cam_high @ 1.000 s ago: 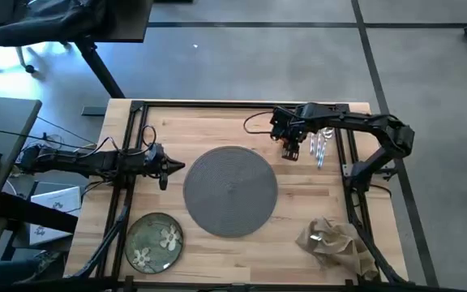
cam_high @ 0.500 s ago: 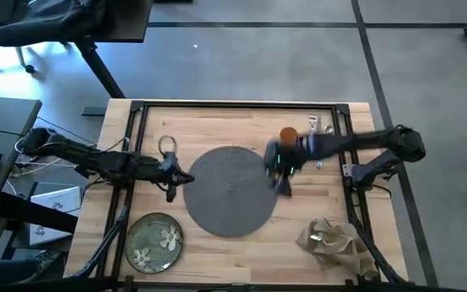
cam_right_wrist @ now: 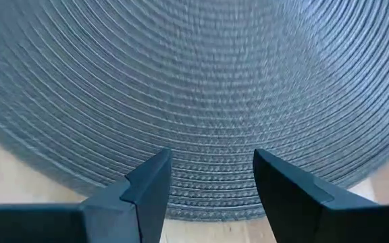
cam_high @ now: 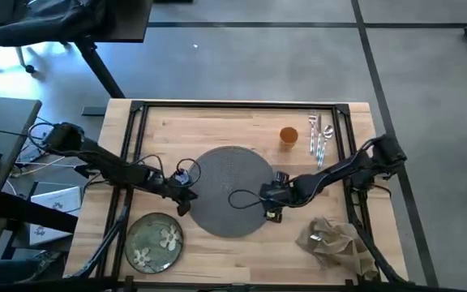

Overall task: Set table place
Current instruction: Adjust the gray table mat, then fold the brown napkin

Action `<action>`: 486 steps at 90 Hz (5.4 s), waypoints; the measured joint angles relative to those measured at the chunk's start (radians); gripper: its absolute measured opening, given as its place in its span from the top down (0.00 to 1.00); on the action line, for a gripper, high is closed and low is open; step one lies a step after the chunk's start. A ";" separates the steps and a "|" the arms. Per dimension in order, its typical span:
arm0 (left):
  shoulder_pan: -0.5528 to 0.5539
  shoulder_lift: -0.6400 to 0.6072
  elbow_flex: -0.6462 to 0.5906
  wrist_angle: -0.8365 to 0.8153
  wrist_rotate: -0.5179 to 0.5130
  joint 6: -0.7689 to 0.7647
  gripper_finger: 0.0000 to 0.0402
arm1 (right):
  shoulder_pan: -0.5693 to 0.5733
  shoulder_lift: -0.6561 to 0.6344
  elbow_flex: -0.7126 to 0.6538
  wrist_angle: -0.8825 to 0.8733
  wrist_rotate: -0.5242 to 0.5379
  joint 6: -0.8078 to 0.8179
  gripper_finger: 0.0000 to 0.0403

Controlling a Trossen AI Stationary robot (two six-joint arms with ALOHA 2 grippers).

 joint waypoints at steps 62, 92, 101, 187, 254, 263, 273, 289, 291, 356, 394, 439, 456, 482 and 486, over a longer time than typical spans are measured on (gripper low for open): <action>-0.044 -0.002 0.197 -0.177 0.109 0.048 1.00 | 0.109 -0.168 0.165 -0.294 -0.257 0.093 0.53; -0.143 -0.015 0.315 -0.220 0.088 0.059 1.00 | 0.539 -0.203 0.160 -0.450 -0.273 0.438 0.53; -0.161 -0.013 0.314 -0.225 0.062 0.056 1.00 | 0.640 -0.196 0.159 -0.483 -0.270 0.558 0.53; -0.176 -0.003 0.314 -0.158 0.028 0.075 1.00 | 0.759 -0.071 0.159 -0.599 -0.230 0.613 0.98; -0.104 0.005 0.462 0.060 -0.066 0.315 0.99 | 0.358 -0.155 0.671 -0.722 0.306 0.021 1.00; -0.084 0.005 0.462 0.073 -0.066 0.312 0.95 | 0.323 -0.155 0.672 -0.720 0.315 0.013 1.00; -0.078 0.006 0.462 0.112 -0.077 0.346 0.84 | 0.267 -0.151 0.656 -0.702 0.315 0.021 1.00; -0.077 0.010 0.462 0.102 -0.087 0.417 0.65 | 0.163 -0.150 0.636 -0.640 0.316 -0.004 1.00; -0.077 0.015 0.462 0.106 -0.089 0.426 0.63 | 0.151 -0.150 0.636 -0.627 0.316 -0.018 1.00; -0.076 0.393 0.596 0.228 -0.409 0.805 0.56 | -0.123 -0.112 0.636 -0.401 0.289 -0.178 1.00; -0.068 0.487 0.683 0.231 -0.525 0.947 0.56 | -0.127 -0.107 0.635 -0.387 0.289 -0.176 1.00; -0.068 0.480 0.720 0.236 -0.876 0.952 0.60 | -0.127 -0.108 0.635 -0.384 0.290 -0.170 1.00; -0.123 0.438 0.720 0.236 -0.917 0.913 0.64 | -0.127 -0.108 0.635 -0.387 0.290 -0.170 1.00; -0.117 0.430 0.720 0.274 -0.545 0.896 0.66 | -0.127 -0.100 0.635 -0.385 0.290 -0.170 1.00; -0.102 0.440 0.720 0.274 -0.539 0.936 0.66 | -0.126 -0.097 0.635 -0.384 0.291 -0.170 1.00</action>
